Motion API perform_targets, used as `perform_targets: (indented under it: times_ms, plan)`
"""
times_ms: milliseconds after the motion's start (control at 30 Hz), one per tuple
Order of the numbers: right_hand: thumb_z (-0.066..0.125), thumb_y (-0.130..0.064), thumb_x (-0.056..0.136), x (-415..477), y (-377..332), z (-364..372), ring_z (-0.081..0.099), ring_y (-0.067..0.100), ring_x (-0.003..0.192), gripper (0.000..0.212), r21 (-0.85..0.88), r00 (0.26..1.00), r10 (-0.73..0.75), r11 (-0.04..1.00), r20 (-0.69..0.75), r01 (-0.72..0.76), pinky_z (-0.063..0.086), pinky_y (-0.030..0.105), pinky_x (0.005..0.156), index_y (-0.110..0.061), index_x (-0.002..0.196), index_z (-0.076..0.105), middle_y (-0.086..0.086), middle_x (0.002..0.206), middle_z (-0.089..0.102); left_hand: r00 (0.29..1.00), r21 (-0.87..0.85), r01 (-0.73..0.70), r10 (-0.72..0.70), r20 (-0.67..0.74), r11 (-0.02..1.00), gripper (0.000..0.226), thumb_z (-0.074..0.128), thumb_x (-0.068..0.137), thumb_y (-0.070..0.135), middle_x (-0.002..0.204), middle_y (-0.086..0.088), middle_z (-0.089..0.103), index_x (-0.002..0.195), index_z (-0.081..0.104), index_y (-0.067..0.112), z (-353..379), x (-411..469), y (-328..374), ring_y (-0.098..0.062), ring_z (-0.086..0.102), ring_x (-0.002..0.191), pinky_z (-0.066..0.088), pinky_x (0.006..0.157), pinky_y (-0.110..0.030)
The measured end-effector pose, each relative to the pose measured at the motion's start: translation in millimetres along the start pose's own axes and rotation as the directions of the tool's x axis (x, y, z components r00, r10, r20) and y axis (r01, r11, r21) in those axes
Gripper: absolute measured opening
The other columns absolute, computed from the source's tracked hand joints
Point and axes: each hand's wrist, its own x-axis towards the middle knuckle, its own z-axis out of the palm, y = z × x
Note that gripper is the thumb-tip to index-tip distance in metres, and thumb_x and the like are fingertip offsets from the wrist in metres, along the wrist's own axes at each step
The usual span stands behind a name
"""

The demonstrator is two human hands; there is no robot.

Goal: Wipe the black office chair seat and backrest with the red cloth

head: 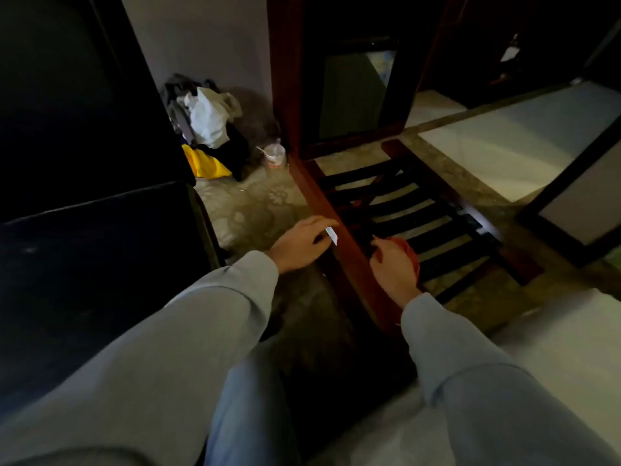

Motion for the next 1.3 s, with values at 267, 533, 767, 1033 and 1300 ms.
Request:
perform_targets:
  times_ms: [267, 533, 767, 1033, 1300]
  plan:
    - [0.053, -0.031, 0.091, 19, 49, 29, 0.023, 0.036, 0.136, 0.059, 0.023, 0.903, 0.411, 0.909, 0.124, -0.416, 0.022, 0.049, 0.110, -0.015, 0.142, 0.028, 0.014, 0.149, 0.026, 0.977, -0.151, 0.214, -0.208, 0.052, 0.965, 0.038, 0.042, 0.098, 0.017, 0.134, -0.008, 0.047, 0.137, 0.042, 0.015, 39, 7, -7, -0.017, 0.050, 0.112, 0.038, 0.089, -0.022]
    - [0.051, -0.016, 0.093, 21, 71, 32, 0.045, 0.036, 0.115, 0.017, 0.197, 0.916, 0.398, 0.895, 0.055, -0.401, 0.039, 0.044, 0.094, -0.011, 0.108, 0.054, 0.014, 0.121, 0.051, 0.913, -0.261, 0.407, -0.393, 0.107, 0.875, 0.040, 0.041, 0.099, 0.019, 0.138, -0.010, 0.045, 0.138, 0.039, 0.013, 57, 4, -7, -0.021, 0.050, 0.118, 0.040, 0.091, -0.025]
    - [0.044, -0.008, 0.096, 6, 17, 2, 0.051, 0.018, 0.088, 0.009, 0.524, 0.980, 0.197, 0.837, -0.025, -0.155, 0.035, 0.025, 0.072, -0.016, 0.097, 0.042, 0.006, 0.095, 0.051, 0.903, -0.432, 0.424, -0.408, 0.134, 0.796, 0.038, 0.040, 0.099, 0.022, 0.126, -0.005, 0.051, 0.136, 0.040, 0.011, 42, -5, 23, -0.014, 0.050, 0.107, 0.039, 0.086, -0.024]
    - [0.041, -0.021, 0.099, -28, -73, -29, 0.050, 0.001, 0.085, 0.017, 0.660, 0.995, -0.076, 0.744, -0.072, 0.104, 0.040, 0.011, 0.070, -0.013, 0.113, 0.041, -0.006, 0.095, 0.049, 0.890, -0.738, 0.330, -0.455, 0.036, 0.588, 0.047, 0.042, 0.098, 0.034, 0.130, 0.002, 0.048, 0.138, 0.035, 0.009, -8, -49, 54, -0.010, 0.049, 0.111, 0.037, 0.092, -0.020]
    - [0.054, -0.022, 0.094, -87, -169, -26, 0.054, 0.011, 0.079, 0.011, 0.731, 0.968, -0.249, 0.665, 0.026, 0.151, 0.042, 0.014, 0.070, -0.014, 0.091, 0.048, -0.002, 0.083, 0.053, 0.839, -0.931, 0.154, -0.541, -0.054, 0.332, 0.032, 0.055, 0.092, 0.032, 0.102, -0.005, 0.067, 0.116, 0.062, 0.011, -59, -143, 26, -0.018, 0.063, 0.094, 0.051, 0.089, -0.033]
